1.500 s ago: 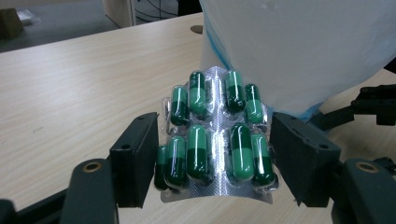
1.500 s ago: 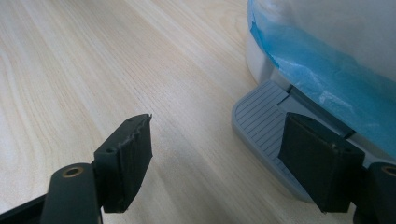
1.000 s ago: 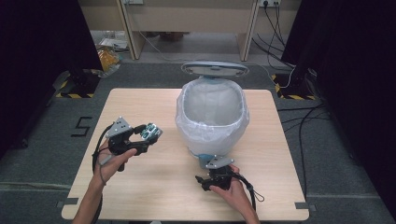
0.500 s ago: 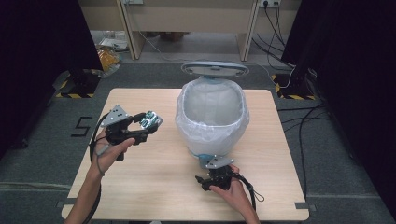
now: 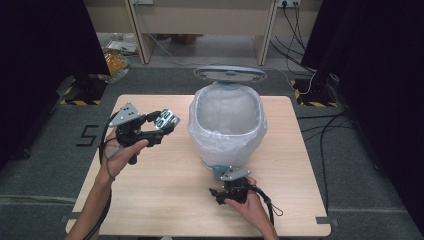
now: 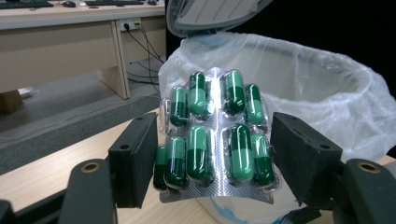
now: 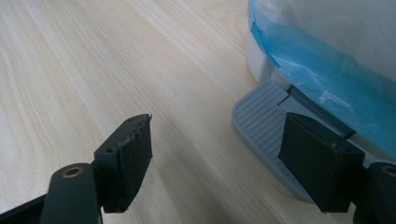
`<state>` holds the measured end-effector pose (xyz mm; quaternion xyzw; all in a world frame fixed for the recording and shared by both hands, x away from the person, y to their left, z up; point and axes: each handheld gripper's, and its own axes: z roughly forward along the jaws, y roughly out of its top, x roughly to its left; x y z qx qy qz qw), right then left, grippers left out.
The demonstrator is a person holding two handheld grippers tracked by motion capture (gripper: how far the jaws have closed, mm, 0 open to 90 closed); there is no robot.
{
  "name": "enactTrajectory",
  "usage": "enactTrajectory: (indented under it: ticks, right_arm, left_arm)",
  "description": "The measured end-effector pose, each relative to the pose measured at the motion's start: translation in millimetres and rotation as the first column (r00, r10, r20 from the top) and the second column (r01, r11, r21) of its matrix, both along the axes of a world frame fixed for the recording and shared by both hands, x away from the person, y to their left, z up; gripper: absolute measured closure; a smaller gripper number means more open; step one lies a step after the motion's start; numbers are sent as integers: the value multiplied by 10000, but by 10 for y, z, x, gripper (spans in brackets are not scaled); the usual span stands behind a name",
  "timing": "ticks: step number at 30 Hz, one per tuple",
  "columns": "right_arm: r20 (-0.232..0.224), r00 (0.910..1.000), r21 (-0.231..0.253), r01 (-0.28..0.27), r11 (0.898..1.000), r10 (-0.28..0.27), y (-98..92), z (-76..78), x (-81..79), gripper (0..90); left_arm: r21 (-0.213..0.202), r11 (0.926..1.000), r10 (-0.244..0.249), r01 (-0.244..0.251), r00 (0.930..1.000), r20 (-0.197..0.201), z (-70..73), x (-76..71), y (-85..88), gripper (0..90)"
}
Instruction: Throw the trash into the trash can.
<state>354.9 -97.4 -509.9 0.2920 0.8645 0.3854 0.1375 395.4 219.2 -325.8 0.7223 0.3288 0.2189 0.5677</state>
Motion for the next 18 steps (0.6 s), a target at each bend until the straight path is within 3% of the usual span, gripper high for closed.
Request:
enactTrajectory:
  ticks: [18]
  right_arm:
    - [27, 10000, -60, -41, 10000, 41, 4, 1, 0, 254]
  left_arm:
    - [19, 9992, -406, 405, 9986, 333, 257, 76, -294, 332]
